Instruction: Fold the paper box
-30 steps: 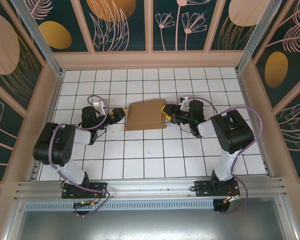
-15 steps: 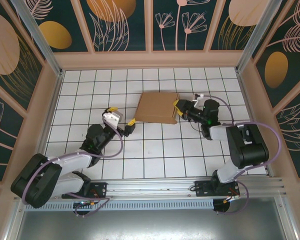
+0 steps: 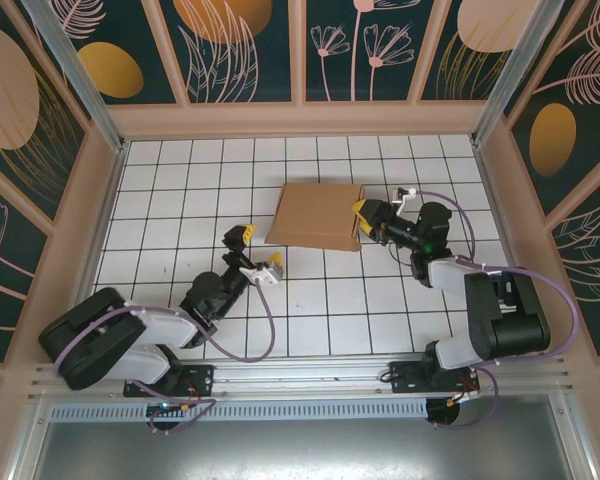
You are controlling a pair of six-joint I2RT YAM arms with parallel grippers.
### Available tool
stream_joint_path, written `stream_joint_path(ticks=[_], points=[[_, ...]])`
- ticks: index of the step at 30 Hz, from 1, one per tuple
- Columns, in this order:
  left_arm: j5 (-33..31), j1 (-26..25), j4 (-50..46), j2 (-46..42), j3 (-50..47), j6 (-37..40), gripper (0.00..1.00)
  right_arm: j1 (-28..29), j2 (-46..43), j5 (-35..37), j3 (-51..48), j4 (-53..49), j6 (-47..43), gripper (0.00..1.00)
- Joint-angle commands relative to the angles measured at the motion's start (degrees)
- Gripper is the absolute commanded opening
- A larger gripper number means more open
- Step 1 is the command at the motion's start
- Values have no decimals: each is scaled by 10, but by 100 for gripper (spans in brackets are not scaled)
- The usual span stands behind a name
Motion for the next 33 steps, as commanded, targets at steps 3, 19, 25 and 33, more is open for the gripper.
stream_joint_path(ticks=[3, 19, 25, 33], points=[[-60, -8, 229, 104, 17, 131, 99, -3, -31, -40, -15, 29, 34, 45], [-48, -10, 255, 160, 47, 139, 92, 6, -65, -49, -32, 18, 46, 44], [-47, -16, 218, 152, 54, 139, 71, 17, -61, -45, -25, 16, 44, 44], [-57, -17, 184, 138, 59, 126, 56, 19, -60, -43, -24, 8, 41, 44]])
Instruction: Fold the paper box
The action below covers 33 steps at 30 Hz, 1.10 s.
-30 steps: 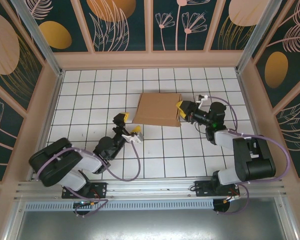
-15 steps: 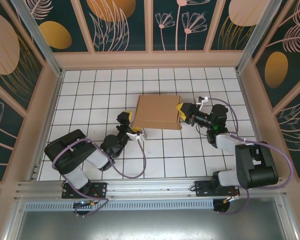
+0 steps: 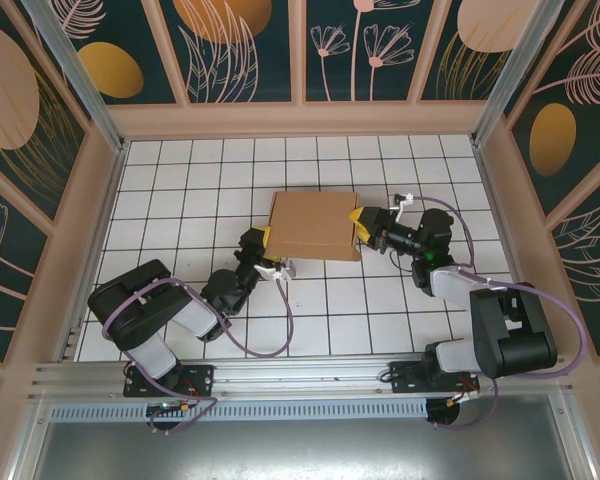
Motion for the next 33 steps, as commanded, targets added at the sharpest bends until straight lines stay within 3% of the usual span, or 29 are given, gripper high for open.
stream_joint_path(ticks=[1, 15, 19, 24, 29, 33], points=[[-6, -3, 51, -15, 16, -14, 55, 5, -9, -6, 4, 10, -2, 44], [-10, -3, 2, -32, 22, -34, 37, 5, -14, 0, 5, -2, -7, 44], [-7, -3, -47, -51, 23, -50, 37, 5, -19, 10, 11, -25, -19, 56], [2, -3, -218, -113, 46, -118, 38, -2, -49, 25, 26, -83, -70, 76], [39, -2, -423, -182, 84, -207, 38, -15, -112, 62, 47, -212, -165, 81], [60, -2, -554, -213, 118, -276, 37, -20, -192, 150, 87, -416, -308, 83]])
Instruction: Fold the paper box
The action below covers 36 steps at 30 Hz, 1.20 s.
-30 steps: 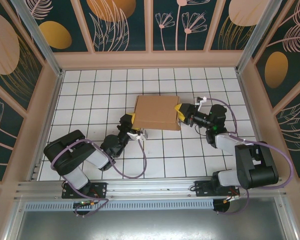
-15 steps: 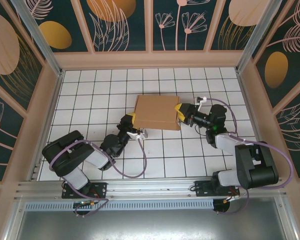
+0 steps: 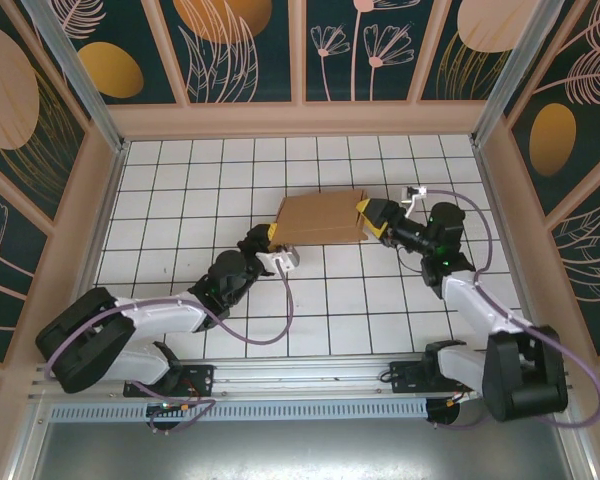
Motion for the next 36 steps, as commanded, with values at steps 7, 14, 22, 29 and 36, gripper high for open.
stream_joint_path(ticks=[7, 14, 22, 29, 36], points=[[77, -2, -318, -33, 79, -175, 38, -6, -187, 216, 87, -361, -298, 83], [115, -1, -499, -54, 150, -211, 38, -5, -224, 257, 156, -456, -411, 81], [187, 60, -689, -38, 259, -190, 36, -5, -204, 180, 187, -492, -548, 76], [232, 93, -818, -3, 321, -160, 36, 17, -187, 140, 210, -527, -661, 75], [270, 101, -880, 33, 358, -153, 35, 113, -110, 219, 274, -594, -718, 66]])
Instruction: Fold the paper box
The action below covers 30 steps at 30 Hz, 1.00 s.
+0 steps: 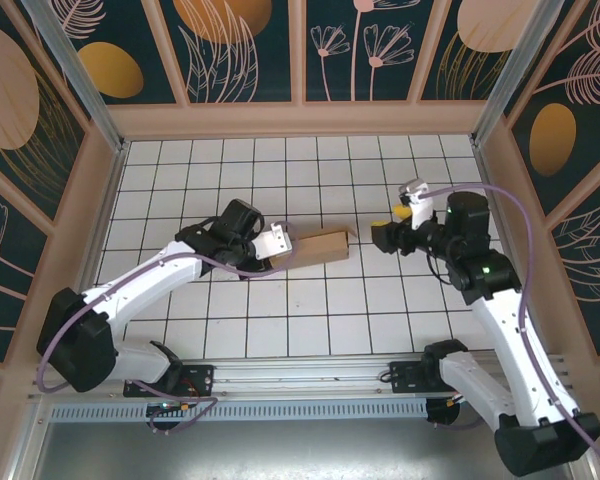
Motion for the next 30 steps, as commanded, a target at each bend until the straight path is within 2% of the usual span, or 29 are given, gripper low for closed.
stream_joint_path(ticks=[1, 6, 10, 16, 25, 27, 30], points=[[33, 4, -57, 10, 23, 17, 35, 49, 37, 53, 37, -51, -55, 64], [41, 9, -83, 31, 42, 26, 34, 98, 104, 91, 66, -91, -59, 49], [46, 9, -87, 44, 46, 29, 33, 115, 141, 90, 80, -110, -67, 45], [50, 11, -87, 59, 58, 33, 33, 125, 187, 94, 94, -133, -92, 33], [54, 11, -88, 68, 68, 30, 33, 125, 214, 106, 106, -142, -101, 3], [55, 10, -88, 71, 70, 29, 33, 125, 217, 104, 107, -144, -101, 3], [57, 10, -88, 70, 70, 29, 33, 125, 220, 110, 107, -143, -95, 10]])
